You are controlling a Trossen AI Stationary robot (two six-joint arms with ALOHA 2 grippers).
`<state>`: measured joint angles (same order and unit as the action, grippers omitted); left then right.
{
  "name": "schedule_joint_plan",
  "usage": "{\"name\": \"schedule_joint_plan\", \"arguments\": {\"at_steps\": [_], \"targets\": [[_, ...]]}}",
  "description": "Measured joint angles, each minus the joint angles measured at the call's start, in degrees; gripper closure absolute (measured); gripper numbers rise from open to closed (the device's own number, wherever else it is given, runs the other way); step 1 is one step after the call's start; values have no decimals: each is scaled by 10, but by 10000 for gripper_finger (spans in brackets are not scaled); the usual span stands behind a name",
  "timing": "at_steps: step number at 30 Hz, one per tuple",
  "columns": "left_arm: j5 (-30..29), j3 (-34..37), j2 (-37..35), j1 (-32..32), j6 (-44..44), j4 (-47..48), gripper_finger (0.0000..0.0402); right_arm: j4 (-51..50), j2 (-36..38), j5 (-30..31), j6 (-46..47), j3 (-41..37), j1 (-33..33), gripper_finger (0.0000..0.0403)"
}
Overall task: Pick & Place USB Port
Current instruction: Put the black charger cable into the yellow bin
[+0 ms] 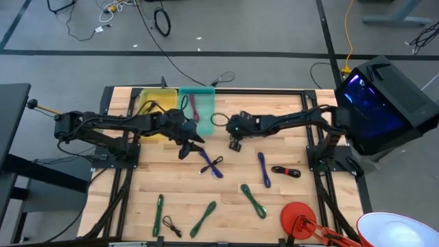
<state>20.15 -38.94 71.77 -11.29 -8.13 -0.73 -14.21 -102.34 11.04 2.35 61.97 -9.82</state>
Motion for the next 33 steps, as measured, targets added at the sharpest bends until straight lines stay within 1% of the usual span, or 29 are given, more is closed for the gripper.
{"name": "schedule_joint_plan", "arguments": {"at_steps": [3,7,10,12,15,18,20,24,29,31,33], "targets": [[-8,0,0,-1,26,-42,202,58,42,-33,-17,15,0,398],[-37,0,0,-6,70,-90,202,133,113,-70,-27,25,0,399],[-76,0,0,-12,108,-125,202,187,157,-97,-21,24,3,399],[-99,0,0,-18,117,-174,202,245,171,-115,-19,20,12,399],[-101,0,0,-24,118,-264,202,307,173,-144,-24,15,31,399],[-98,0,0,-24,132,-348,202,338,169,-147,-32,12,46,399],[-98,0,0,-24,137,-376,202,351,169,-146,-34,12,50,399],[-67,0,0,-24,132,-398,202,372,170,-146,-37,12,52,399],[-56,0,1,-19,119,-402,202,388,162,-146,-41,12,54,403],[-44,0,3,-18,118,-399,202,387,155,-130,-58,12,55,403],[-43,1,3,-14,116,-399,202,390,147,-124,-48,12,51,403]]}}
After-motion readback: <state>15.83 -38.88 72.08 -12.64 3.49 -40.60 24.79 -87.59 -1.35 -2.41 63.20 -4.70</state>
